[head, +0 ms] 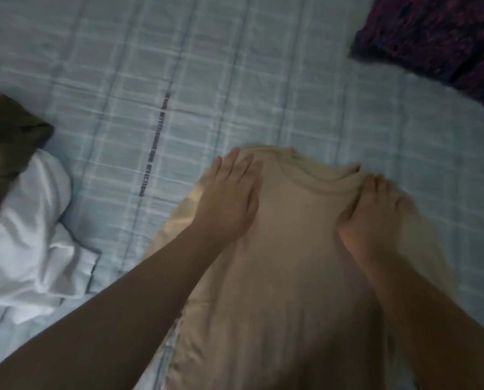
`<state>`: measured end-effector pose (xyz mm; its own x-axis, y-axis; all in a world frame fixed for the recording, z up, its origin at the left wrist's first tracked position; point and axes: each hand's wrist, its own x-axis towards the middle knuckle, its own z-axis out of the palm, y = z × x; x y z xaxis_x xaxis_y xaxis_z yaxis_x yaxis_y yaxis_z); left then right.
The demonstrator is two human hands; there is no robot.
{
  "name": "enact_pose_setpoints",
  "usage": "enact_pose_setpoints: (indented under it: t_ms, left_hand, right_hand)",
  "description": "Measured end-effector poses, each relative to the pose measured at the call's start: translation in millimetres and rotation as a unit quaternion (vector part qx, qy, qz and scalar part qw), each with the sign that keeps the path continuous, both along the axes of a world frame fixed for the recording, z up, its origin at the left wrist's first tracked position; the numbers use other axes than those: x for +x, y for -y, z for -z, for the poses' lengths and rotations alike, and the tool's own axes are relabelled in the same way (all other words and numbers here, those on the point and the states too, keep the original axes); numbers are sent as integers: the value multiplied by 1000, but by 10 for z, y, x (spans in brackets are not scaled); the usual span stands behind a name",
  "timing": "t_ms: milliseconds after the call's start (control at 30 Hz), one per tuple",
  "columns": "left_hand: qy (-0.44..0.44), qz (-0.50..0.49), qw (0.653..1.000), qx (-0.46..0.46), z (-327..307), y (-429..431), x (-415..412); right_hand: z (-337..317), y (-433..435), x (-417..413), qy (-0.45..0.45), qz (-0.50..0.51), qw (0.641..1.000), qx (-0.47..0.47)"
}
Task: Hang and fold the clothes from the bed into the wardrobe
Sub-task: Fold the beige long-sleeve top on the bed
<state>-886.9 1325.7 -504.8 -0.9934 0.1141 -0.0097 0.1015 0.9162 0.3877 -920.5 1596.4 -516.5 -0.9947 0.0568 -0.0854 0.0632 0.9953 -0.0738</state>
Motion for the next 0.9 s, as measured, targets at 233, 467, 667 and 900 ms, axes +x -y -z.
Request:
enact_pose_setpoints:
  t_ms: [233,467,667,900]
  left_hand:
    - [54,-138,989,16,126,1217,1430]
    - [200,-315,922,99,-88,1668,2594]
    - [348,-303,885,63,-189,1636,3098]
    - [330,-225,899,180,-250,2036,2966]
  right_hand:
    - [-160,1640,786,10,-222,953,-206]
    - [-130,2722,1684,117,-444,860,-223]
    - [-66,2836,1925,187,-468,854,-129]
    - [5,2906,2058,186,-482,856,-32]
